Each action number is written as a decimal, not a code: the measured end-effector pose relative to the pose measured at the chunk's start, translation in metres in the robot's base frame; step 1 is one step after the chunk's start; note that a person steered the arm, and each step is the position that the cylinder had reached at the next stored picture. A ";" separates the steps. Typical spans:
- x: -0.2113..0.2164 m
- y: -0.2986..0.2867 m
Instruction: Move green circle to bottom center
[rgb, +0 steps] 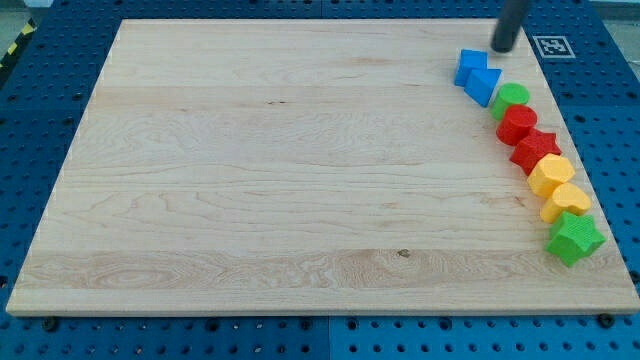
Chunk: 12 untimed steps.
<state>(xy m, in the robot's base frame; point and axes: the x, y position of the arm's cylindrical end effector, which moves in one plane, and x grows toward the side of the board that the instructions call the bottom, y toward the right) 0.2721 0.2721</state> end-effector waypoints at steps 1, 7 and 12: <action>0.051 0.021; 0.108 -0.054; 0.121 -0.108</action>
<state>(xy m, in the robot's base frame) 0.3935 0.1646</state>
